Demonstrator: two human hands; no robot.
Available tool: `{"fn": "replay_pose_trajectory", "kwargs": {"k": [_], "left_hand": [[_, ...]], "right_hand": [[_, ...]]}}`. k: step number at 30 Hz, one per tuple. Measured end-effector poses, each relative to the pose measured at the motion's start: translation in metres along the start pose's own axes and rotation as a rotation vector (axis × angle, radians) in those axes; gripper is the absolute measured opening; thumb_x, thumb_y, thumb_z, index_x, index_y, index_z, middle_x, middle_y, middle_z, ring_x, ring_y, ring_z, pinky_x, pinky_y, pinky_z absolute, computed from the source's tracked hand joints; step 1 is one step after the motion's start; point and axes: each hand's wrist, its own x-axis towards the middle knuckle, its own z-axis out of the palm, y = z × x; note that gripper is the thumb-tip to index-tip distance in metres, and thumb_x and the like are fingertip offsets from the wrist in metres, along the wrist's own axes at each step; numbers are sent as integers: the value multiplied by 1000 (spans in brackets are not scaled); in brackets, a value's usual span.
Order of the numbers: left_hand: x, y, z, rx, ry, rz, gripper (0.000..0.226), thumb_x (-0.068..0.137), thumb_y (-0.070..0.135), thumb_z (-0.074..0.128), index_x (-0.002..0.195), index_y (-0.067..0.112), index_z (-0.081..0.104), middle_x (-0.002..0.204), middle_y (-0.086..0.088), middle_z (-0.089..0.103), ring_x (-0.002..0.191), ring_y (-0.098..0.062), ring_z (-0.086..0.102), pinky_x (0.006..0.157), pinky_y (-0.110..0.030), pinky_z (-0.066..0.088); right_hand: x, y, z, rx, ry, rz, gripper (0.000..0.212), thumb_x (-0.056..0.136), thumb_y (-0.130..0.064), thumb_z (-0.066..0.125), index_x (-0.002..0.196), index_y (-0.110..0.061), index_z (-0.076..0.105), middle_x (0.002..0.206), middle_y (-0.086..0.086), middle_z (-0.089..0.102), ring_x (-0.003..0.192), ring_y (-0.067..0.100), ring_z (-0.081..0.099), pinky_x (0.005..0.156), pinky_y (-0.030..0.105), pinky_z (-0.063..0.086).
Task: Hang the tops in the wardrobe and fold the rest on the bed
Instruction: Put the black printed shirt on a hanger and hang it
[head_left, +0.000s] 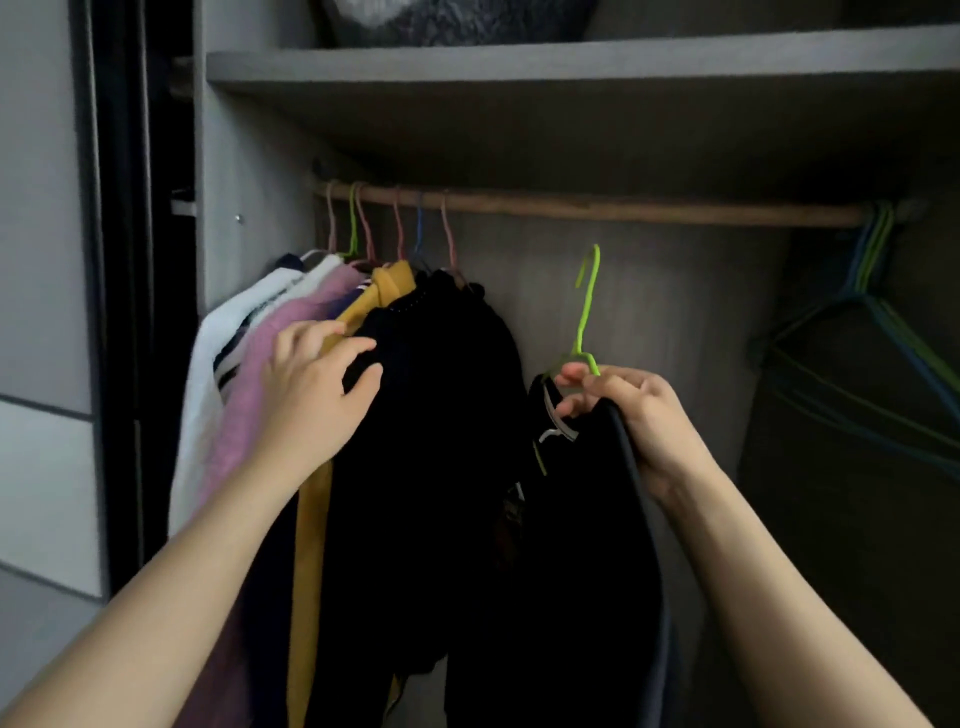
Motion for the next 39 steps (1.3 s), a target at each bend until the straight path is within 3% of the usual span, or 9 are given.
{"fn": "replay_pose_trajectory", "kwargs": {"k": [5, 9, 14, 22, 25, 30, 33, 36, 39], "left_hand": [[69, -33, 18, 109, -178, -62, 45, 93, 45, 46, 135, 29, 48, 147, -3, 36, 135, -26, 21, 107, -37, 21], [84, -56, 44, 18, -348, -16, 54, 92, 53, 40, 140, 27, 41, 152, 0, 27, 139, -24, 19, 111, -42, 22], [75, -66, 51, -50, -325, 96, 96, 66, 72, 6, 138, 21, 45, 154, 3, 25, 138, -21, 25, 108, -39, 22], [69, -75, 60, -5, -287, 178, 95, 67, 61, -7, 138, 19, 40, 157, -1, 14, 141, -16, 23, 107, -36, 19], [65, -78, 65, -38, -262, 206, 85, 77, 58, 3, 137, 13, 44, 155, -5, 21, 140, -18, 28, 108, -38, 22], [59, -83, 75, 5, -196, 252, 58, 90, 44, 30, 117, 3, 62, 136, -17, 50, 122, -30, 53, 94, -49, 42], [58, -81, 77, 12, -152, 247, 54, 88, 41, 34, 113, 3, 64, 131, -18, 54, 117, -31, 57, 91, -50, 44], [57, -78, 79, -1, -137, 234, 54, 88, 42, 34, 112, 4, 64, 131, -19, 54, 114, -33, 58, 93, -50, 42], [51, -69, 76, -87, -65, 215, 53, 88, 42, 35, 114, 4, 62, 127, -18, 56, 109, -38, 57, 90, -50, 43]], "right_hand": [[62, -12, 36, -91, 74, -65, 17, 95, -6, 45, 85, -4, 58, 48, 2, 61, 47, 9, 56, 52, 17, 47], [105, -9, 52, -295, 140, -104, 17, 94, -8, 47, 80, -8, 58, 47, -1, 62, 49, 5, 56, 73, 26, 38], [140, -3, 66, -431, 136, -147, 19, 95, -6, 45, 82, -10, 58, 45, -3, 61, 50, 3, 56, 74, 24, 40], [199, -5, 87, -614, 76, -124, 18, 96, -9, 45, 87, -1, 58, 45, -4, 62, 48, 4, 57, 68, 20, 45], [219, -9, 96, -612, 74, -109, 22, 95, -8, 47, 76, -3, 57, 45, -3, 61, 54, 11, 56, 71, 23, 45], [242, 9, 95, -657, 73, -2, 14, 92, -5, 51, 82, 1, 58, 49, 3, 62, 43, 7, 59, 64, 27, 47], [237, 33, 102, -638, 73, 13, 25, 95, -9, 47, 72, -7, 55, 49, 3, 59, 46, 9, 57, 53, 18, 46], [230, 41, 108, -619, 90, -43, 27, 98, -13, 42, 76, -9, 57, 68, 6, 59, 59, 5, 57, 52, 10, 44], [220, 38, 105, -673, 83, -96, 33, 99, -25, 43, 105, 0, 64, 105, 13, 66, 96, 14, 61, 78, 17, 46]]}}
